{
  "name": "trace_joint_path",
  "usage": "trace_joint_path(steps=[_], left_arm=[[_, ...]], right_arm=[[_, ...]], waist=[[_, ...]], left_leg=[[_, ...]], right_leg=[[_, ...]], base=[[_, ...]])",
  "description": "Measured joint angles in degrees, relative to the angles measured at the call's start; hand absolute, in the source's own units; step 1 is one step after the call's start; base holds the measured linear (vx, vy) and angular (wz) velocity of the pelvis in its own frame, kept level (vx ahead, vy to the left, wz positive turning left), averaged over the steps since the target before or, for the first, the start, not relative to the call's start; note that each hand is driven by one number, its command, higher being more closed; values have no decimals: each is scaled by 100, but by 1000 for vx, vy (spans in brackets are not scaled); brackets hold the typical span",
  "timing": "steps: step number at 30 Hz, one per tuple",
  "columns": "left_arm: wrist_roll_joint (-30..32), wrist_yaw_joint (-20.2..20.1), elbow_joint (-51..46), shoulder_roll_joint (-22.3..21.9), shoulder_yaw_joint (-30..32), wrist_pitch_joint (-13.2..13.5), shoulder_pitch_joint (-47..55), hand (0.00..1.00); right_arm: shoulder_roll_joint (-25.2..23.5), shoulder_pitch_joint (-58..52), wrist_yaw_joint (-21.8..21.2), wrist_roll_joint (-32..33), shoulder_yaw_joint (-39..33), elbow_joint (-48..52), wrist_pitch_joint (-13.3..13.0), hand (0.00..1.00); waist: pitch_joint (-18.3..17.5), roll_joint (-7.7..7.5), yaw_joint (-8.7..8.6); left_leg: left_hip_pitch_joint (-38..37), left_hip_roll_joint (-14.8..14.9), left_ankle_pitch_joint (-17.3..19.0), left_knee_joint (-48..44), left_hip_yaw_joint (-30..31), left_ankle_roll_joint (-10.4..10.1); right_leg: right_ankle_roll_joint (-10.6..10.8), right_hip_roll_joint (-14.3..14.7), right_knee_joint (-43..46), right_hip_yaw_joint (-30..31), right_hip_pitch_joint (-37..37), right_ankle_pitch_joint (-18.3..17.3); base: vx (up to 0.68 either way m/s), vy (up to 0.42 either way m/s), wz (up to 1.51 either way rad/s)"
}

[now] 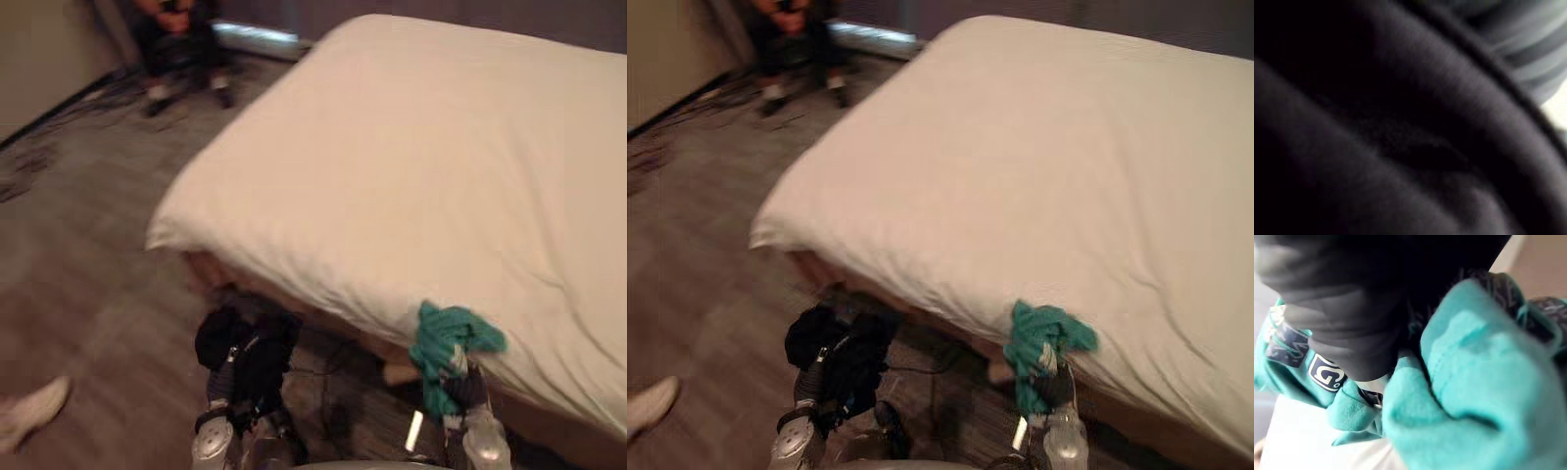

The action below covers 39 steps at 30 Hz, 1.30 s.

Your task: Tidy the bed and pick cloth on bed and put in laundry

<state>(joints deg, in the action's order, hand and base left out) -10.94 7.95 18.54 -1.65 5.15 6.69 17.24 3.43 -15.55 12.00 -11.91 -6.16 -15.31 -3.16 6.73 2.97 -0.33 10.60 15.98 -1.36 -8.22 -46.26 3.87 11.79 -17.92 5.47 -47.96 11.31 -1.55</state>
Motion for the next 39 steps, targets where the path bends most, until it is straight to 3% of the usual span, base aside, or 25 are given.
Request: trace_joint_path(steps=[2,3,5,6,7,8,9,10,12,13,14,15,16,17,18,25,29,31,32,34,35,36,37,39], left_arm=[[2,125,-3,-9,16,-6,0,100],[3,161,-3,-42,46,-19,1,100],[49,292,-3,-114,229,-165,106,100],[58,360,-5,-113,230,-221,180,100],[79,426,-16,-97,224,-257,193,100],[98,499,-16,26,219,-273,188,100],[116,522,-11,174,188,-319,116,100],[163,559,-7,222,130,-357,47,100],[162,588,7,225,-18,-366,16,100],[169,579,9,260,-246,-367,-39,100],[201,573,6,308,-357,-365,-36,100],[212,557,4,317,-428,-363,-34,100],[236,559,100,226,-555,-380,-95,100],[273,563,79,122,-580,-372,22,100],[261,335,449,-25,-951,-394,-97,100],[260,331,449,-20,-934,-394,-104,100],[243,312,826,34,-867,-390,-353,100],[169,266,999,37,-741,-388,-465,100],[137,209,1152,57,-683,-384,-591,100],[121,201,1204,51,-554,-372,-630,100],[-9,206,1200,95,-445,-331,-598,100],[-84,212,1201,112,-448,-331,-615,100],[-89,213,1192,101,-447,-327,-620,100],[-141,198,1193,59,-511,-327,-682,100]], right_arm=[[87,220,60,-27,2,0,15,100],[85,298,57,-48,13,0,50,100],[24,400,56,-53,46,6,133,100],[-35,402,50,-54,48,6,173,100],[-132,411,58,-51,51,5,190,100],[-269,422,55,-51,125,37,195,100],[-402,356,58,-39,243,142,188,100],[-485,302,59,12,249,175,184,100],[-541,146,144,47,241,222,181,100],[-569,-38,213,91,184,323,182,100],[-617,-164,258,135,138,333,182,100],[-658,-220,292,163,112,335,183,100],[-630,-232,293,221,-45,271,214,100],[-662,-217,300,229,-87,275,223,100],[-736,-387,263,903,157,-237,243,100],[-731,-367,237,906,118,-271,243,100],[-607,-96,54,943,-105,-912,241,100],[-532,-17,-13,973,-103,-1090,242,100],[-509,12,-89,1040,-95,-1144,242,100],[-460,15,-149,1150,-9,-1143,242,100],[-418,21,-225,1220,119,-1115,230,100],[-346,78,-226,1309,153,-1110,225,100],[-322,146,-224,1350,154,-1109,225,100],[-211,356,-216,1368,131,-1069,204,100]], waist=[[-36,54,151],[-32,49,186],[12,-51,273],[65,-118,249],[91,-138,192],[156,-242,93],[238,-318,1],[303,-445,-104],[365,-426,-234],[399,-489,-314],[408,-485,-377],[401,-546,-387],[424,-504,-334],[402,-435,-220],[-20,-379,94],[-29,-368,91],[-67,-327,98],[-75,-314,100],[-66,-319,88],[-6,-281,113],[46,-276,147],[75,-269,135],[91,-273,175],[157,-210,168]], left_leg=[[398,-159,-16,-143,76,-22],[475,-241,-14,-173,161,-19],[503,-579,14,-153,470,30],[458,-851,-8,-129,942,184],[468,-985,-55,-94,1374,266],[469,-1096,-75,-15,1675,292],[450,-1277,-92,165,2102,271],[299,-1499,-155,433,2485,230],[136,-1684,-257,648,2684,110],[-20,-1850,-309,714,2853,74],[-113,-1995,-404,750,2924,91],[-157,-2144,-418,744,3042,111],[-372,-2278,-453,944,3193,51],[-554,-2292,-553,1223,3171,-65],[-987,-1807,-347,1369,2919,-108],[-997,-1804,-303,1396,2910,-166],[-1066,-1803,-213,1397,2925,-180],[-1080,-1802,-89,1287,2944,-281],[-879,-1728,204,764,2970,-444],[-618,-1419,808,-300,2893,-985],[-247,-1137,1034,-1529,2993,-1358],[252,-924,867,-2578,3210,-1302],[515,-859,727,-2971,3275,-1300],[982,-787,1002,-3228,3323,-1010]], right_leg=[[14,-186,366,-813,166,-15],[16,-303,588,-931,159,-16],[-65,-899,1708,-1007,168,38],[-986,-1353,2781,-722,92,216],[-1346,-1342,3422,-10,-188,-246],[-1190,-1026,3746,823,-590,-592],[-910,-445,3831,1785,-1099,-959],[-855,-26,3688,2421,-1418,-1271],[-630,403,3220,3105,-1701,-1581],[-425,672,2711,3792,-1888,-1708],[-222,825,2108,4270,-1966,-1641],[-172,799,1685,4504,-1998,-1443],[-486,764,1533,4663,-1978,-985],[-483,763,1431,4666,-1878,-987],[-604,1017,39,4802,-1349,-370],[-632,1022,30,4818,-1348,-395],[-677,1029,97,4823,-1353,-511],[-686,1026,223,4825,-1359,-629],[-766,1019,472,4815,-1373,-751],[-918,1130,884,4645,-1374,-972],[-1042,1196,909,4578,-1282,-1220],[-1030,1281,901,4573,-1224,-1291],[-1038,1288,857,4636,-1201,-1286],[-1094,1236,524,4701,-1009,-1252]], base=[[138,172,206],[148,188,156],[150,234,136],[172,233,172],[179,143,192],[188,44,212],[247,13,235],[275,-25,237],[240,-46,206],[218,-87,234],[203,-89,230],[178,-80,176],[199,-62,103],[167,-46,60],[97,-19,7],[0,0,-1],[10,-6,0],[86,-60,4],[117,-147,7],[97,-183,-8],[58,-175,-17],[60,-152,-21],[112,-130,-29],[199,-72,-28]])
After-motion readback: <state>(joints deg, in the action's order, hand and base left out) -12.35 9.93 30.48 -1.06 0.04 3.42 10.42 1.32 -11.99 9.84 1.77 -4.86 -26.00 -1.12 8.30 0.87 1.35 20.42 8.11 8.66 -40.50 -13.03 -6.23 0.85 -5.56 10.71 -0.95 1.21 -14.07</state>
